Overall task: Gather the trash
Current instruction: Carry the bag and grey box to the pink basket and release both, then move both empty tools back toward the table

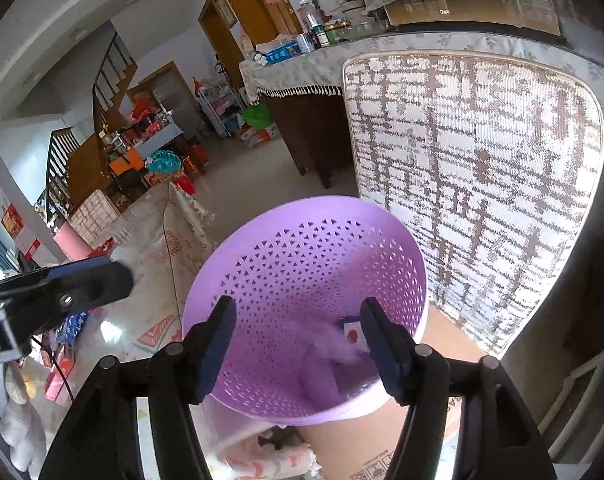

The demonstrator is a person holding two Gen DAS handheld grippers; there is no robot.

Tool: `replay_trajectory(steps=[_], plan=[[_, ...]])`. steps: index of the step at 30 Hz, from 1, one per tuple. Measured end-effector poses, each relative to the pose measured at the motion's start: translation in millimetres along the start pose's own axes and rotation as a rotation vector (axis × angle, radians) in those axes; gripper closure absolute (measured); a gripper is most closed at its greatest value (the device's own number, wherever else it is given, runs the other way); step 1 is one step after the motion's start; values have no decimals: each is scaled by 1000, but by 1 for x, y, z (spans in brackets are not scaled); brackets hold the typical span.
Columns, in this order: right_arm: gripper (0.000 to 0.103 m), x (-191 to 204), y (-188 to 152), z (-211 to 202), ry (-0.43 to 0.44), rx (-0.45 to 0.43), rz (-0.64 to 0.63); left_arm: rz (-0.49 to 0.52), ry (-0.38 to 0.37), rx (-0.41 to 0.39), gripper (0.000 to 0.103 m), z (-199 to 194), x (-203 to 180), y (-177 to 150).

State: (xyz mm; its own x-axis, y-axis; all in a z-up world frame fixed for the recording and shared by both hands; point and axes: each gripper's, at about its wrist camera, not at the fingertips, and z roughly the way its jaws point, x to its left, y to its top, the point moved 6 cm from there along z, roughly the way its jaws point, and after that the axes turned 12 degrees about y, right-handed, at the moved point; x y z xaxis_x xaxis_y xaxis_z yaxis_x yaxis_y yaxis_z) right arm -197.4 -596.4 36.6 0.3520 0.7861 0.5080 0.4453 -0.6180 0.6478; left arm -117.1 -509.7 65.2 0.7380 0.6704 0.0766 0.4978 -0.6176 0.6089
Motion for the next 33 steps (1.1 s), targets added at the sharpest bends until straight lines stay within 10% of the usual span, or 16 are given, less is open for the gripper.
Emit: replay_trajectory(steps=[22, 33], plan=[[25, 154, -69, 14, 161, 100, -169, -208, 156, -37, 26, -107, 152, -155], [24, 256, -125, 71, 263, 238, -265, -397, 513, -73, 26, -162, 301, -254]])
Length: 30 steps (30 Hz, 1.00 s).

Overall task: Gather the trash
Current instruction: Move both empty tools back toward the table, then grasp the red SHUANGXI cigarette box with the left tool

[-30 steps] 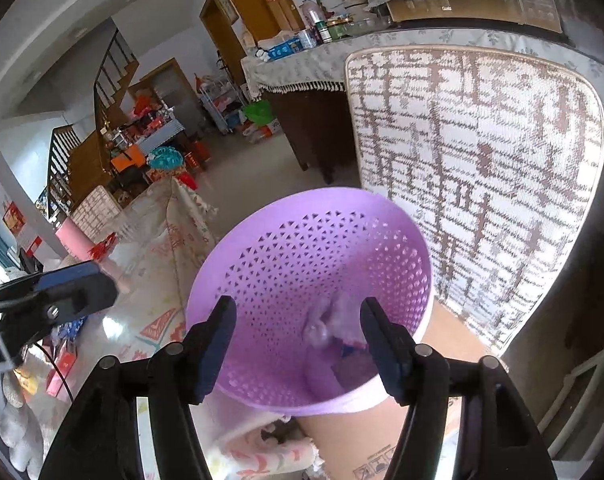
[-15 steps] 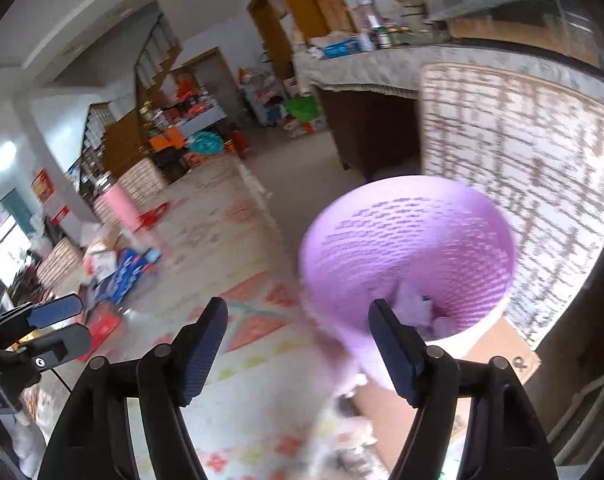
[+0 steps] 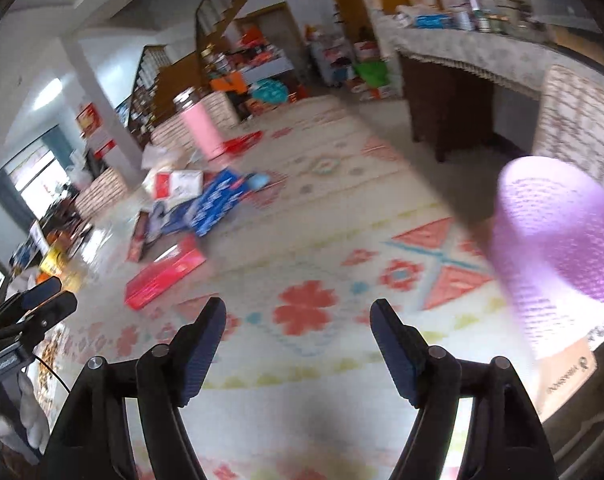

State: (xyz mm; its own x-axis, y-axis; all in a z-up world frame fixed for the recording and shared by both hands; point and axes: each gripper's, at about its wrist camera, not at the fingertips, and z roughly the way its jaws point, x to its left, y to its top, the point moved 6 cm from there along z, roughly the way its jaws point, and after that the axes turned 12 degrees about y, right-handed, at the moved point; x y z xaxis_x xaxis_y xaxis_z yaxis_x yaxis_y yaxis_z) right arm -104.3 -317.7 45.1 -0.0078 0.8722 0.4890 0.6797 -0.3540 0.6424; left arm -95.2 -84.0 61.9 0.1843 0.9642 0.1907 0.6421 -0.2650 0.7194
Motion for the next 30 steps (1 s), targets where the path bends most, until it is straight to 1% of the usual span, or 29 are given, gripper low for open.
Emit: replay_trajectory(steps=[3, 6, 11, 15, 19, 21, 24, 28, 30], plan=[[24, 24, -7, 30, 32, 42, -25, -56, 44, 44, 26, 14, 41, -11], [24, 38, -13, 55, 54, 80, -37, -117, 64, 78, 26, 27, 73, -18], [24, 50, -16, 79, 86, 95, -57, -183, 54, 115, 26, 49, 100, -15], [24, 50, -18, 91, 107, 99, -53, -237, 14, 179, 26, 84, 106, -2], [24, 48, -18, 95, 128, 112, -34, -334, -52, 245, 26, 126, 109, 14], [22, 46, -17, 98, 142, 116, -22, -393, -88, 273, 26, 144, 111, 23], [19, 47, -17, 100, 165, 119, -21, -449, -117, 292, 26, 168, 109, 37], [18, 48, -18, 101, 174, 117, -25, -447, -96, 288, 26, 189, 104, 55], [18, 48, -18, 100, 180, 117, -24, -425, -90, 299, 25, 202, 97, 61]])
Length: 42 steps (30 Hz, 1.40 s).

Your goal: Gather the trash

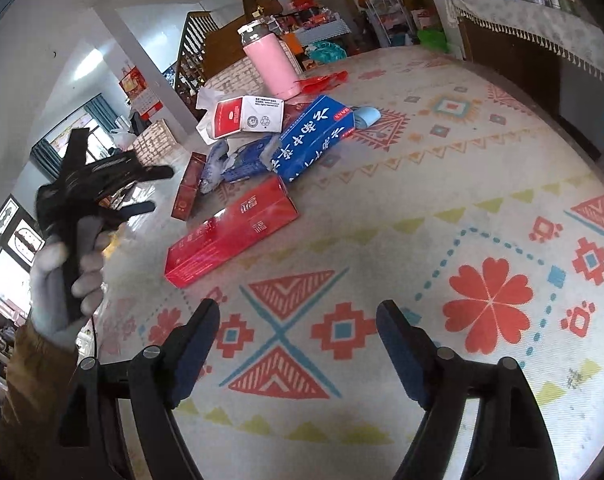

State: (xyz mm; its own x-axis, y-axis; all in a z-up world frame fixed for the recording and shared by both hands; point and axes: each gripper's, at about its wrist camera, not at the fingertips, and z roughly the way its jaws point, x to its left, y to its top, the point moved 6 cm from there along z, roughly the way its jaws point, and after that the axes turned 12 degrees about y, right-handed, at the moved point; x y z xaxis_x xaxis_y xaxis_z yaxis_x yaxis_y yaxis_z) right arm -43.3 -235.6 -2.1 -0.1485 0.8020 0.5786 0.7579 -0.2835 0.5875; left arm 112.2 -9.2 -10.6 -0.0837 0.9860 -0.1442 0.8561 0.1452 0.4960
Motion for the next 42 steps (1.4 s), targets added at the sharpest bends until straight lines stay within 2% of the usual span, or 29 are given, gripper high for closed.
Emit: replay_trajectory(steps=[6, 7, 8, 9, 12, 14, 18, 23, 28, 33, 37, 42], plan=[[18, 1, -1, -1, 9, 0, -3, 8, -10, 74, 26, 28, -10, -2], [18, 1, -2, -1, 10, 0, -3, 12, 0, 64, 31, 28, -11, -3], [18, 0, -2, -1, 10, 1, -2, 17, 20, 66, 46, 26, -11, -5], [18, 0, -2, -1, 10, 0, -1, 13, 20, 80, 47, 25, -10, -8], [18, 0, -2, -1, 7, 1, -3, 4, 15, 60, 48, 10, -7, -17], [18, 1, -2, -1, 2, 2, -6, 20, 32, 22, 47, -7, -6, -27], [17, 3, -3, 0, -9, 8, -19, 31, 19, -47, 47, -44, -1, -51], [12, 7, -3, 4, -30, 30, -47, 52, 50, -129, 47, -56, 11, -59], [10, 22, -3, 24, -176, 103, -98, 10, 75, -128, 47, -47, 35, -61], [10, 44, 9, 59, -127, 167, -53, -58, 60, -125, 47, -49, 53, -59], [10, 58, 29, 94, -83, 209, 38, -78, 59, -133, 47, -52, 59, -58], [9, 61, 52, 126, -187, 215, 56, -74, 60, -140, 47, -54, 56, -58]])
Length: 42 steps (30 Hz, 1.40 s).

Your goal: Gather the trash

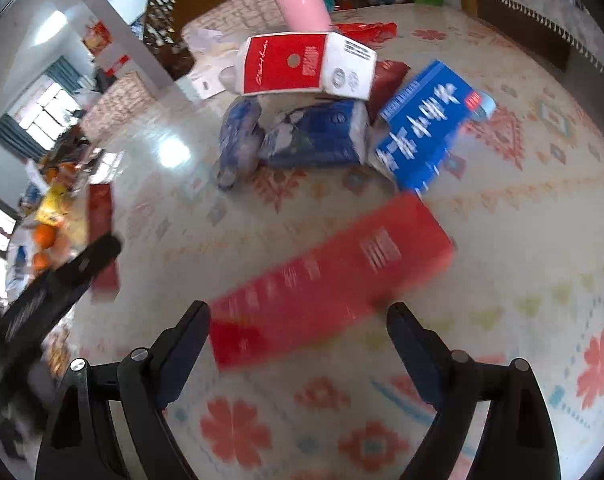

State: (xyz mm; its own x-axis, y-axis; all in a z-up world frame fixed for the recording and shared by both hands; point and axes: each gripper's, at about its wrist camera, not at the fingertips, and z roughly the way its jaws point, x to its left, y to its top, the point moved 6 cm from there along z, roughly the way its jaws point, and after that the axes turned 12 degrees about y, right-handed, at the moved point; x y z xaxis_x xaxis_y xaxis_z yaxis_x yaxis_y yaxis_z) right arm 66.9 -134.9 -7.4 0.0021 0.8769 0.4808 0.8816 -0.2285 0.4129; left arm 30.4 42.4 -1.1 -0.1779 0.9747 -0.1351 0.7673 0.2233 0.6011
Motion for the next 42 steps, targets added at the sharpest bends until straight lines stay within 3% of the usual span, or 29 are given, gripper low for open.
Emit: replay_trajectory(steps=[7, 11, 14, 18, 24, 30, 34, 38, 42], plan=[[9, 11, 12, 21, -218, -10, -62, 10, -10, 3, 47, -2, -4, -3], [10, 13, 17, 10, -125, -10, 8, -11, -18, -7, 47, -6, 1, 0], [11, 33, 20, -7, -149, -62, -129, -25, -32, -1, 47, -7, 3, 0], [11, 54, 36, -14, -107, -99, -332, -27, -42, -7, 47, -10, 2, 1], [11, 23, 64, 21, -100, 3, -325, -29, -48, 36, 47, -1, 4, 0], [10, 10, 46, 30, 35, 91, -257, -58, -87, 97, 47, 8, 11, 1], [10, 19, 21, 31, 12, 126, -328, -42, -95, 125, 47, 11, 10, -1], [10, 23, 9, 29, -49, 113, -356, 6, -50, 150, 47, 16, 5, -6], [21, 26, 6, 30, -137, 80, -397, 59, -8, 186, 45, 25, 1, -14]])
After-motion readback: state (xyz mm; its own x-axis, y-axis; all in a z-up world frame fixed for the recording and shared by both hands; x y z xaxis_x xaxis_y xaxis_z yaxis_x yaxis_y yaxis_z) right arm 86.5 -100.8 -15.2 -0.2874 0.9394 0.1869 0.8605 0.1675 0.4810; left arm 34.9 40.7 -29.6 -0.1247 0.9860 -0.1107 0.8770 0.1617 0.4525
